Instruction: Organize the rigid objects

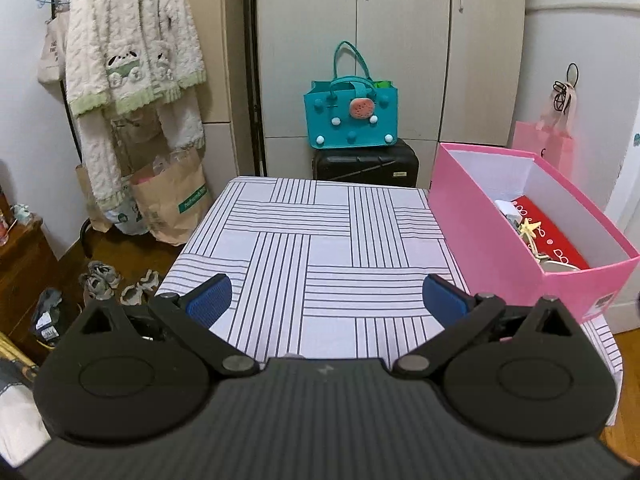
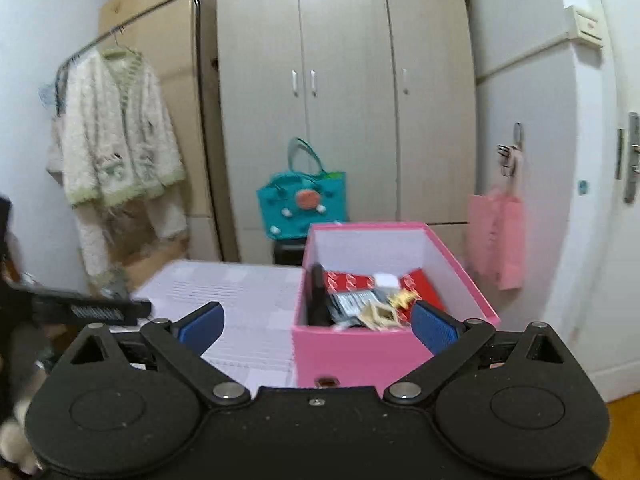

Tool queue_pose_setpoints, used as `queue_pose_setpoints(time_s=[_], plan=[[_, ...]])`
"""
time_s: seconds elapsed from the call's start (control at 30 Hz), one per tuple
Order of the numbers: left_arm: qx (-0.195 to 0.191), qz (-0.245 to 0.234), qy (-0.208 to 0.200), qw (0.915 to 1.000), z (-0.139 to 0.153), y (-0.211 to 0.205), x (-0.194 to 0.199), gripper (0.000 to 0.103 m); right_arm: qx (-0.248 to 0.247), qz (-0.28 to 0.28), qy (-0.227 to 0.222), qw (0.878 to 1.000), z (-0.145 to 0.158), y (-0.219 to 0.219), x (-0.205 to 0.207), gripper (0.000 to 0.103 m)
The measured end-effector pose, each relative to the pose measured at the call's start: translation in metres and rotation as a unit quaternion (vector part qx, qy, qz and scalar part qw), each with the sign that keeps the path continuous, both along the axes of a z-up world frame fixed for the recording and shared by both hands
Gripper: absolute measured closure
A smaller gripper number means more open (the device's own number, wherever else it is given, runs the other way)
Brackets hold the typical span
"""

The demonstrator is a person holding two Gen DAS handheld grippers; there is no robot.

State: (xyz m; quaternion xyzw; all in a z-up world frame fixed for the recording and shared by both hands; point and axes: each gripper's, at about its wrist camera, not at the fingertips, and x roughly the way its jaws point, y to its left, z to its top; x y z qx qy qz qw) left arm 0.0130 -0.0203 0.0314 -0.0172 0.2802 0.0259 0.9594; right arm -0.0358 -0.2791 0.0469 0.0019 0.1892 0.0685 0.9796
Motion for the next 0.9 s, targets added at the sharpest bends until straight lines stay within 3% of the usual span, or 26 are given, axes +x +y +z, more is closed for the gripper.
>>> queue_pose_setpoints(time_s=[0.1,0.67,0.9], plan=[[-0.008,0.003,-0.007,0.9999,-0.002,0.003,-0.007,0.0,0.012,-0.008,0.013,1.0,-0.009,-0.001,0.005,0.002],[0.054,-0.016,0.006,0.9984,-0.019,-0.023,-0.014,0.0,-0.002,-0.079,0.009,0.997,-0.022,0.0,0.002,0.002],[0.068,-0.033,0.007,0.9971,-0.024,-0.031,-0.02,0.0,-0.003,-0.079,0.012,0.997,-0.026,0.005,-0.002,0.002]])
